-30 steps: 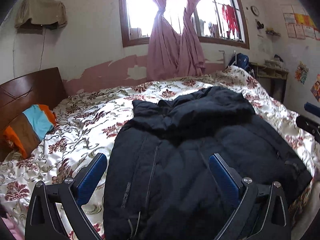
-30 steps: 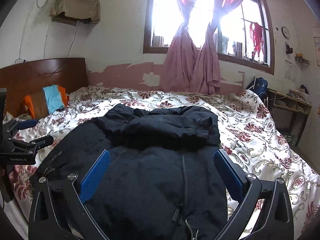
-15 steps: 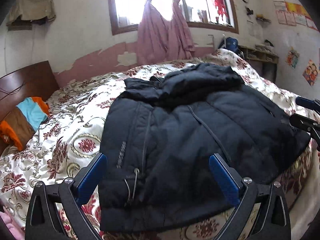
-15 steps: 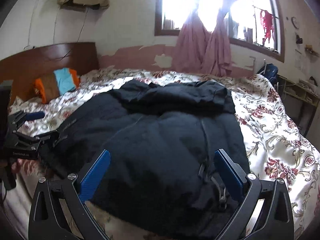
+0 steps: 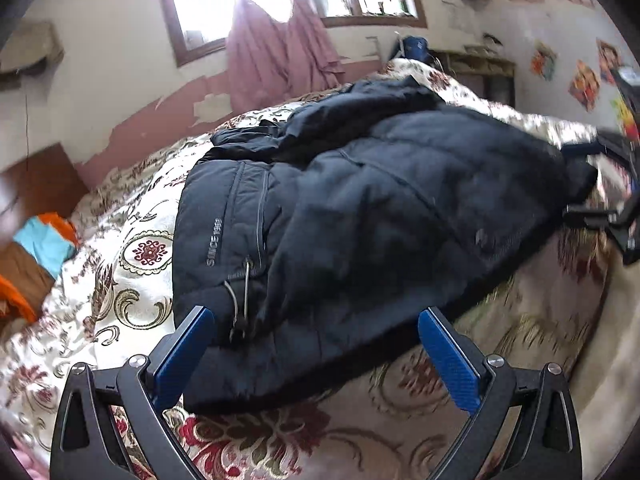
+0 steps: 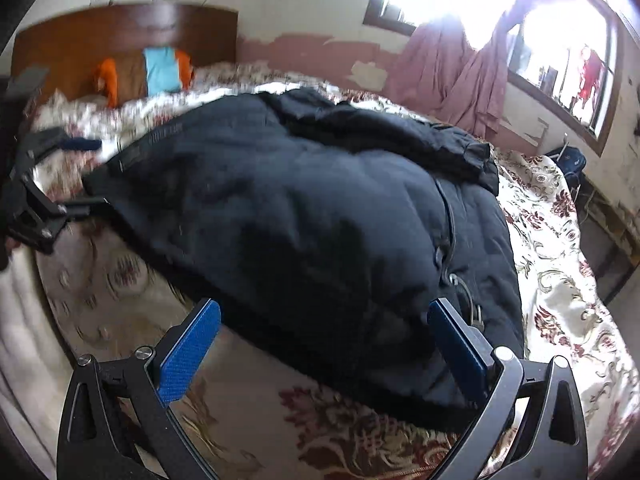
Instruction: Fold large clothes
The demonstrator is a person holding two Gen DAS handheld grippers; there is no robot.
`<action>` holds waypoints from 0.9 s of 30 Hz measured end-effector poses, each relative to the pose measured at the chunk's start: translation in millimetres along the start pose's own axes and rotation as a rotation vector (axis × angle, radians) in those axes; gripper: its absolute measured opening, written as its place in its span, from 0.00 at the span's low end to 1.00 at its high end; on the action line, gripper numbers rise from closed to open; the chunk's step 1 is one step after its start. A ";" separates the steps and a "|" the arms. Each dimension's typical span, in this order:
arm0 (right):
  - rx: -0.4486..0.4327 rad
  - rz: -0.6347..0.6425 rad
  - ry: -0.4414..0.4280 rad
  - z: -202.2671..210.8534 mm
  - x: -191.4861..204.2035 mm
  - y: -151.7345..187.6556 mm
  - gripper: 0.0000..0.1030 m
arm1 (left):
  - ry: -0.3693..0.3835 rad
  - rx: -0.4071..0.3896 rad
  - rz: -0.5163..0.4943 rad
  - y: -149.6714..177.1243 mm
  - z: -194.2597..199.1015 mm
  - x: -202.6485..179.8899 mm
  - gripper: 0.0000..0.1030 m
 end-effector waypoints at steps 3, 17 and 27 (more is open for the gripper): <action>0.036 0.040 0.058 -5.3 -1.5 8.8 0.98 | -0.032 0.028 -0.037 14.5 -8.6 -2.5 1.00; 0.109 0.160 0.312 -20.9 -4.2 36.2 0.98 | -0.321 -0.008 -0.191 37.7 -28.7 -12.2 1.00; 0.026 0.139 0.545 -12.7 -29.8 27.8 0.98 | -0.478 -0.081 -0.148 22.4 -18.2 2.8 1.00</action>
Point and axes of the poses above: each gripper's, at about its wrist camera, not at the fingertips, and z roughly against the way its jaws point, x to its left, y to its underside, the point moved 9 cm from there along -z, roughly the way its jaws point, and after that the axes turned 10 degrees about x, right-handed, at the moved point
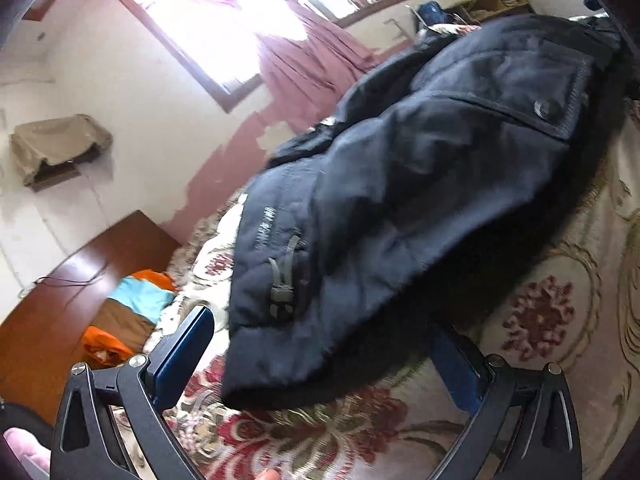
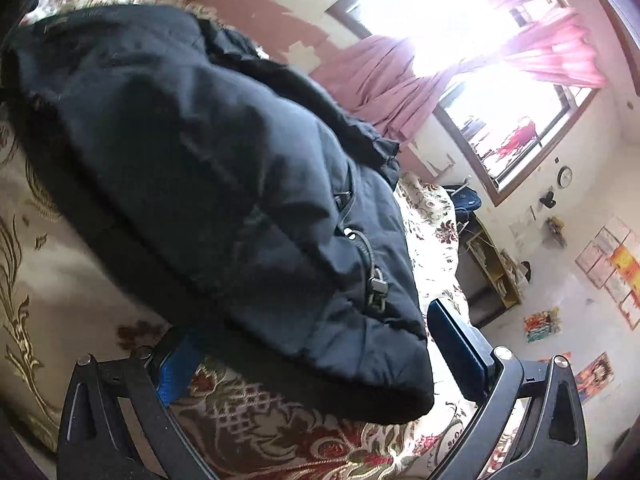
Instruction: Fold large clothes
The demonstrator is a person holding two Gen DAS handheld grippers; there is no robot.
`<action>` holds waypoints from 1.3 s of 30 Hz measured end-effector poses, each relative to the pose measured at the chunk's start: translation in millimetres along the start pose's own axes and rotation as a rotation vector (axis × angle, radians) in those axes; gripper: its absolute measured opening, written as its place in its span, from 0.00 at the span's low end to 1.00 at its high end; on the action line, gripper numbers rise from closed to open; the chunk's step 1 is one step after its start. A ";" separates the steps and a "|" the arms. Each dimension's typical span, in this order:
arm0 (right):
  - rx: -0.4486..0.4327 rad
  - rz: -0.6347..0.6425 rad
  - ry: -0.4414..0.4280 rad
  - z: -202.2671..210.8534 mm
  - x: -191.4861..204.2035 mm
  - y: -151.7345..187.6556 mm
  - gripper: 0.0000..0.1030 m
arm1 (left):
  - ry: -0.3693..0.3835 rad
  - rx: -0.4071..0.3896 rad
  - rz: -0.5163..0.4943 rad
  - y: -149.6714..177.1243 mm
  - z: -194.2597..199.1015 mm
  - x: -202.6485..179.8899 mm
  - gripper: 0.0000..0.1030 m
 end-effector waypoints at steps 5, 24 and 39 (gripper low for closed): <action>-0.082 0.015 0.111 13.6 -6.6 -6.6 0.98 | -0.023 -0.056 0.057 -15.0 5.0 18.9 1.00; -0.119 -0.178 -0.099 9.0 -21.0 -0.6 0.13 | 0.062 -0.091 0.013 -40.6 16.2 5.9 0.11; -0.201 -0.301 -0.137 54.5 -46.1 44.4 0.07 | 0.133 -0.100 0.091 -26.5 85.9 24.2 0.07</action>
Point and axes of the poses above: each gripper's, at about its wrist camera, not at the fingertips, and z roughly against the way its jaws point, x to its left, y to its underside, the point moved 9 cm from there along -z, roughly the way its jaws point, and after that the axes turned 10 degrees about x, right-handed, at the moved point
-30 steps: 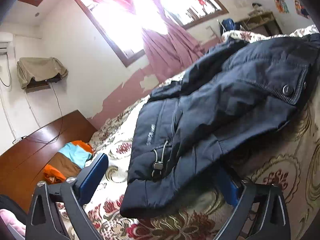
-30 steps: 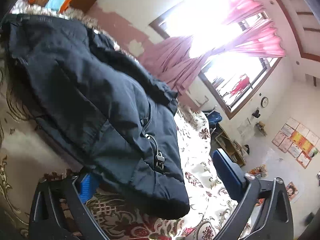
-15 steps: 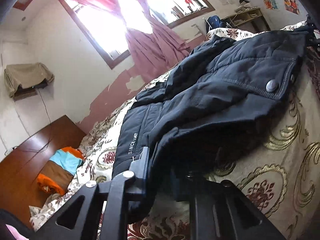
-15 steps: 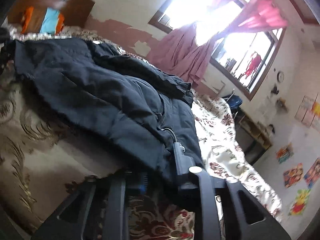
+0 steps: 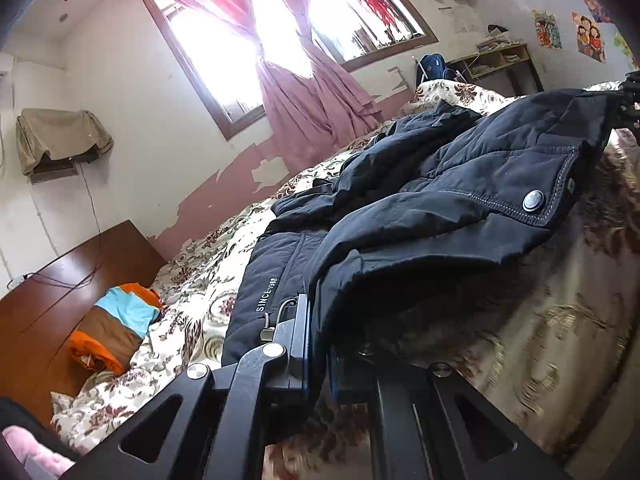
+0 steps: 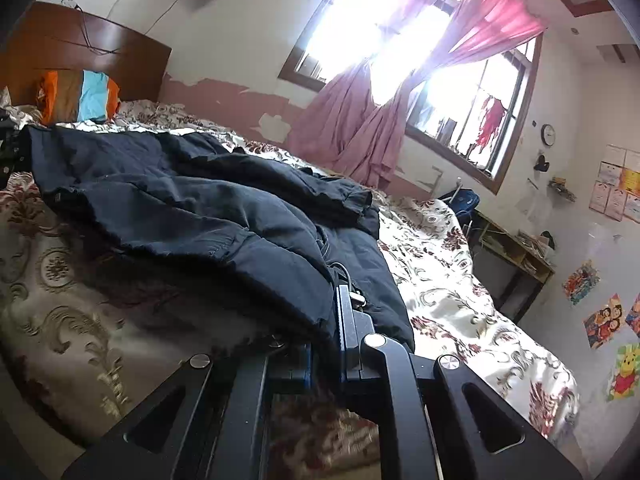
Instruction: Fold large clothes
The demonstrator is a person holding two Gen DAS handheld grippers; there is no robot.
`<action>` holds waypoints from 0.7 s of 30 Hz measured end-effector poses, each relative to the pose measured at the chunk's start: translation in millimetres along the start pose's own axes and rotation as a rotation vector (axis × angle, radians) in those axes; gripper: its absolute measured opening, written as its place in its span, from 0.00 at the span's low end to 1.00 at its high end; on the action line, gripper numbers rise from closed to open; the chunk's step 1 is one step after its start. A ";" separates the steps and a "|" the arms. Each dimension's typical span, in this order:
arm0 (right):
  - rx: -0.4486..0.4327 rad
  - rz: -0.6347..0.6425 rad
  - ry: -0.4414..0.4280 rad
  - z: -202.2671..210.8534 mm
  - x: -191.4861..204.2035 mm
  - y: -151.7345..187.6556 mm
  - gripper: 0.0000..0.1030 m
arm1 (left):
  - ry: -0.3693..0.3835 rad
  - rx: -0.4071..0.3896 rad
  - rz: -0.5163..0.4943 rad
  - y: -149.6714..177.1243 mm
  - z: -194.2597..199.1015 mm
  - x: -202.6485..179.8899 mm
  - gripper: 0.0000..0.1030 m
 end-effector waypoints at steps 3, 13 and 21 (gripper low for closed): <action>-0.004 -0.020 -0.009 23.5 -4.4 7.8 0.07 | 0.026 0.012 0.031 4.9 22.6 3.3 0.07; -0.141 -0.056 0.021 38.3 -29.9 -56.1 0.07 | 0.084 -0.036 0.164 -50.3 33.7 46.5 0.07; -0.222 -0.052 -0.020 -19.0 -61.7 -163.4 0.07 | 0.079 -0.073 0.213 -155.8 -20.2 98.0 0.07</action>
Point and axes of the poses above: each gripper's, at about its wrist camera, not at the fingertips, and z roughly against the way its jaws point, x to its left, y to its underside, the point moved 9 cm from there along -z, roughly the way its jaws point, and after that the axes turned 10 degrees about x, right-handed, at the moved point
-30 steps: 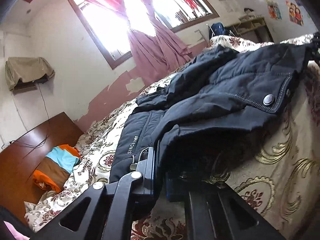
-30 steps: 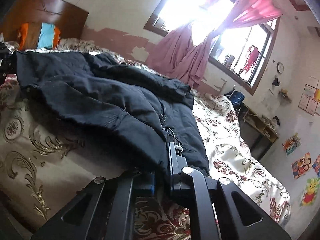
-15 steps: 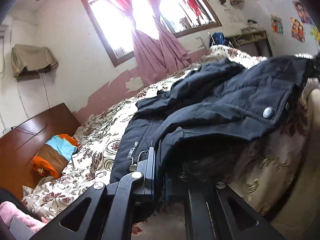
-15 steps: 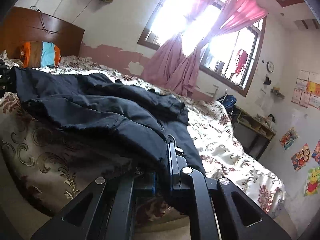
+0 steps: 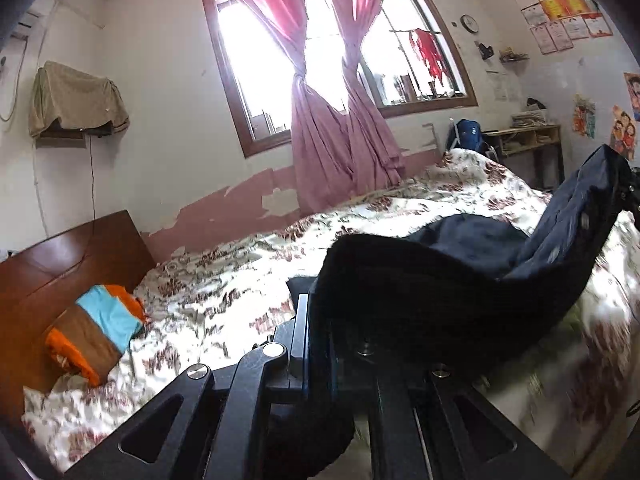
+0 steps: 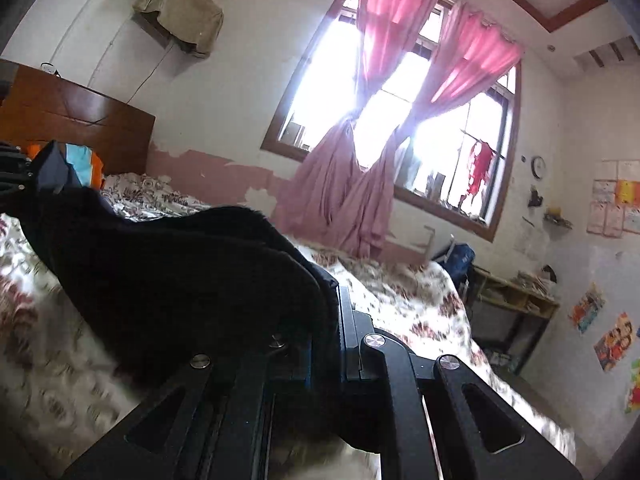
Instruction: Fold large clothes
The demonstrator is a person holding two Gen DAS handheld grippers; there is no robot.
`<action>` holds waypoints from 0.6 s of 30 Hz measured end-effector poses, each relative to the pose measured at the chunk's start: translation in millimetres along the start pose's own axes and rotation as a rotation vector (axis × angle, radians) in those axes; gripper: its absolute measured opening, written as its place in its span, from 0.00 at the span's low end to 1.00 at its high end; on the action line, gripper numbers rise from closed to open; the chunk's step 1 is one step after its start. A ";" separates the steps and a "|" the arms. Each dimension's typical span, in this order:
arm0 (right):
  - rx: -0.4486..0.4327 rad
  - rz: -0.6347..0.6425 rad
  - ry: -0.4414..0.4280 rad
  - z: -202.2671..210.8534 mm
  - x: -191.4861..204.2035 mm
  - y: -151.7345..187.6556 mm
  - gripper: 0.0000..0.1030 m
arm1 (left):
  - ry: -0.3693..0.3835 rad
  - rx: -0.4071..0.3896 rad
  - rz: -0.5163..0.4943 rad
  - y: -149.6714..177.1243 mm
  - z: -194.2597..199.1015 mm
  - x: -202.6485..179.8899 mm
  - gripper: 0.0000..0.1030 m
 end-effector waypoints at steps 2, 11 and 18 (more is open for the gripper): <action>-0.002 0.024 -0.008 -29.3 -3.5 -20.6 0.07 | -0.008 0.013 -0.001 -26.1 -28.4 6.0 0.07; 0.140 -0.070 -0.138 -205.6 -12.3 -87.3 0.07 | -0.008 0.170 0.052 -113.6 -197.1 19.1 0.07; 0.310 -0.089 -0.134 -356.8 0.8 -81.5 0.07 | -0.023 0.268 0.057 -130.6 -315.6 15.6 0.06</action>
Point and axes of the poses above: each gripper's, at about its wrist camera, not at the fingertips, and z roughly against the way its jaws point, x to its left, y to its underside, the point moved 9 cm from there along -z, roughly the way its jaws point, and after that the axes turned 10 degrees about x, right-handed, at the moved point
